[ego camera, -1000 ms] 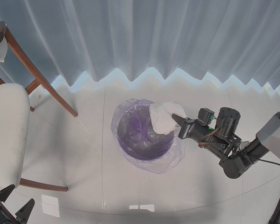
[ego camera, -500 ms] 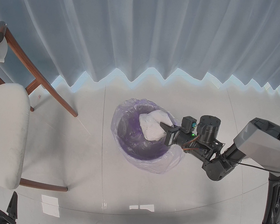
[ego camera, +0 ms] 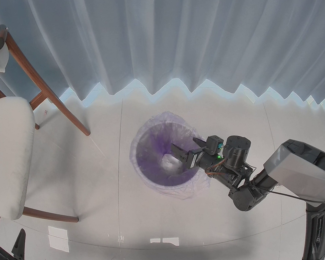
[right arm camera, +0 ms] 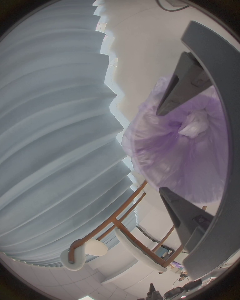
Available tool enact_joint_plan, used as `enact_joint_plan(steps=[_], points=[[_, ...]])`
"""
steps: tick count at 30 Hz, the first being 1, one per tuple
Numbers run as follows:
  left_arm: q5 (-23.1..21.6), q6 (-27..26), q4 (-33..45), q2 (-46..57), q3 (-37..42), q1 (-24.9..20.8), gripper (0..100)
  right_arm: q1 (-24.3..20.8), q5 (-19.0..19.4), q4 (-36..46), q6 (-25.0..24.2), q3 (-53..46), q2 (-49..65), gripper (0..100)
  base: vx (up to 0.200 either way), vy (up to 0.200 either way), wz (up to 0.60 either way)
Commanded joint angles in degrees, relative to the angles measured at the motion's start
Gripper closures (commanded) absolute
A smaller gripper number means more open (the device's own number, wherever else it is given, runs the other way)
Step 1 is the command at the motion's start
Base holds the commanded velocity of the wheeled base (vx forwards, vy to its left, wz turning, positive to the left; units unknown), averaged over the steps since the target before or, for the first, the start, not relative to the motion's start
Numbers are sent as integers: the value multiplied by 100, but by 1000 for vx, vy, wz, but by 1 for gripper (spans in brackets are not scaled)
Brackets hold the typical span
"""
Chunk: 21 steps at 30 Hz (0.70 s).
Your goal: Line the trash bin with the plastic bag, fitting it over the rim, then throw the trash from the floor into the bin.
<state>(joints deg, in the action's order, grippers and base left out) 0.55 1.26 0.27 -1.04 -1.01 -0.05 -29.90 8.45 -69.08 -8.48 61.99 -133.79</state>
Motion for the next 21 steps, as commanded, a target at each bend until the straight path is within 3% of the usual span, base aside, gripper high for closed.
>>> enact_joint_plan(steps=[1,6,8,9,10,11,12,13,15,16,17,20,21], points=[[-2,-29,0,104,92,-4,0,46,-186,-26,-92,-591,899,0,0,0,0],[-2,-29,-9,104,101,-4,0,732,-528,0,-329,-1857,2384,0,0,0,0],[-2,-20,-9,104,101,-4,0,1549,-537,132,-364,-2789,3404,0,0,0,0],[-2,-20,-9,104,101,-4,0,1716,-546,167,-356,-2982,3588,0,0,0,0],[-2,-11,-9,104,101,5,0,2270,-546,176,-364,-3668,4151,0,0,0,0],[-2,-11,-9,104,101,5,0,2270,-546,176,-364,-3668,4151,0,0,0,0],[-2,-11,-9,104,101,-4,0,3017,-537,158,-338,-4670,5012,0,0,0,0],[-2,-11,-9,104,101,-4,0,3122,-528,167,-347,-4801,5144,0,0,0,0],[7,-3,-9,104,101,-4,0,3781,-493,238,-356,-5865,6462,0,0,0,0],[7,-3,-9,104,101,-4,0,3781,-493,238,-356,-5865,6462,0,0,0,0],[7,-3,-9,104,101,-4,0,3869,-537,448,-373,-6199,7253,0,0,0,0],[7,-3,-9,104,101,-4,0,3860,-493,1916,-312,-6199,8826,0,0,0,0],[7,-3,-9,104,101,-4,0,3860,-493,1916,-312,-6199,8826,0,0,0,0]])
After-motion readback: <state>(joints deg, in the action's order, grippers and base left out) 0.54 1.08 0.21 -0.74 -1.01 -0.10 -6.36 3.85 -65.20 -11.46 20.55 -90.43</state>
